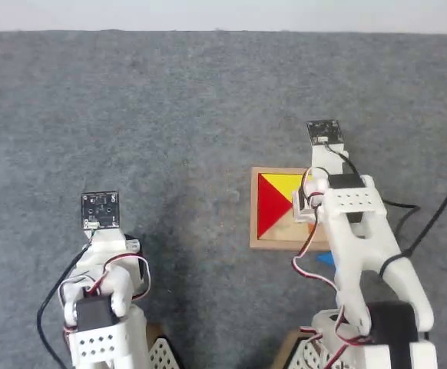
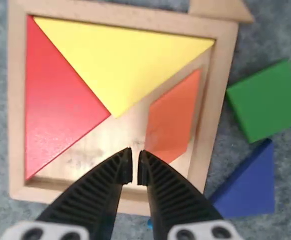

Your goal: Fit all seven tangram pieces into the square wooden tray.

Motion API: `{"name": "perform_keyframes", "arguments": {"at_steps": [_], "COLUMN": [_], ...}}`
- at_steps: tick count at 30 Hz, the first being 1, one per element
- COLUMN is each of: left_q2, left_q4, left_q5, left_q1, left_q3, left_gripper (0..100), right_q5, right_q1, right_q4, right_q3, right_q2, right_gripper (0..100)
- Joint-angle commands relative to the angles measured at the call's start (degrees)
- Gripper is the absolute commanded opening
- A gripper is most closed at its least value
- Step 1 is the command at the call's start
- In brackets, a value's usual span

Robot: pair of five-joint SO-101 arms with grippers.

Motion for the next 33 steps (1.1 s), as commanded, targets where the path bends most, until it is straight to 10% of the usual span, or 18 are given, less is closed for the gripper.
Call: {"name": "perform_keyframes", "arguments": {"at_steps": [1,23,33], "left_q2": [-1.0,-1.0,-1.0], "left_q4": [0.2,0.2,0.2], "left_q5": [-0.3,-0.3,-0.3], "left_q1": [0.4,0.4,0.4], "left_q3": [-0.3,-0.3,-0.3], "left_gripper": [4,4,4], "right_q5": [1.0,2.3,2.1], "right_q1": [2.4,9.3,9.2], "right_q4": [-2.4,-3.9,-0.5], "right_q3": [-1.7,-13.0,-7.7], "right_q2": [1.8,13.7,-5.4], "right_gripper": [2.9,3.1,12.8]}}
